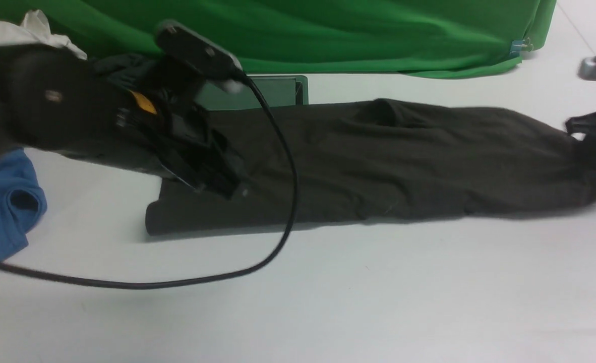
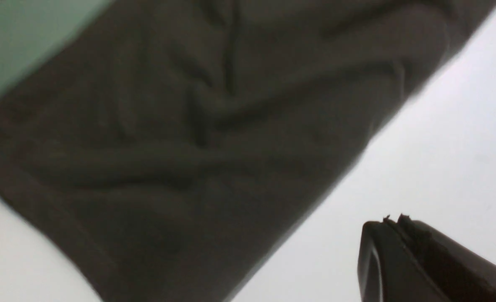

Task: Fold a long-sleeved shirt on a white desktop.
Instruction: 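Pull the folded dark garment lengthwise by its ends to straighten it flat on the table, then fold the right end of the dark garment over onto its left end with the right gripper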

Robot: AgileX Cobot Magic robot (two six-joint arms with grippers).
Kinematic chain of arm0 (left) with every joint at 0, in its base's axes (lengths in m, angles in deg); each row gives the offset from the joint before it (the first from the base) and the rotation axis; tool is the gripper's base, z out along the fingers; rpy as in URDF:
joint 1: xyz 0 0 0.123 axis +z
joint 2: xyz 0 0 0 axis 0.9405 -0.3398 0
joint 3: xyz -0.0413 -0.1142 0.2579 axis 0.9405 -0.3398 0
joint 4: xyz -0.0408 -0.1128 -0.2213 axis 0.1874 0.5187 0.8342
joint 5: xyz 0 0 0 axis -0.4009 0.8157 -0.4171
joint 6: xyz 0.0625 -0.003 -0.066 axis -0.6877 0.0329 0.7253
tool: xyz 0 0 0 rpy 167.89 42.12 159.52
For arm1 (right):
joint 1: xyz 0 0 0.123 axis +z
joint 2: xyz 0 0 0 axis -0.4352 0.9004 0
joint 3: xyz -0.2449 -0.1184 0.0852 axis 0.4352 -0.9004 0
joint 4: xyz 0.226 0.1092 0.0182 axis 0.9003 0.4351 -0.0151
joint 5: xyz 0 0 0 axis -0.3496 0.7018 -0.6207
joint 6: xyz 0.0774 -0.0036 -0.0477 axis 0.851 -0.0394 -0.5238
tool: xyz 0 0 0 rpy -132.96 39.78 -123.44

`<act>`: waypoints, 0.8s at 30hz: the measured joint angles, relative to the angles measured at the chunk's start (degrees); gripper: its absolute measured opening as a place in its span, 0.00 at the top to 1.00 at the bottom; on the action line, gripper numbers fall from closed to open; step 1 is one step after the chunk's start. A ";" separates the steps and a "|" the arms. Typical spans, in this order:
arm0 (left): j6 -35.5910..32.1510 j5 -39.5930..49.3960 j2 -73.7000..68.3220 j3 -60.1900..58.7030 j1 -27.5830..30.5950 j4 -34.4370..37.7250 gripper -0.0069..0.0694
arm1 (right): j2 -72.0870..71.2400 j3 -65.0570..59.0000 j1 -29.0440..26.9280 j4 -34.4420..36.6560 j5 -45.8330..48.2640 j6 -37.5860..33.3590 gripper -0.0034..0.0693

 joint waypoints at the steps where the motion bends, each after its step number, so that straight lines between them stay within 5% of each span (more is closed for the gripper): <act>1: 0.05 0.40 1.76 0.00 0.00 0.24 0.89 | -2.31 -1.12 -1.00 -0.36 1.27 0.00 0.83; 9: 0.31 1.12 12.83 -5.30 0.00 1.91 0.89 | -17.51 -11.46 -7.31 -2.81 3.25 1.16 0.83; 24: 0.00 -5.61 25.41 -13.69 0.00 3.41 0.89 | -30.84 -12.21 -2.19 0.52 5.56 2.81 0.83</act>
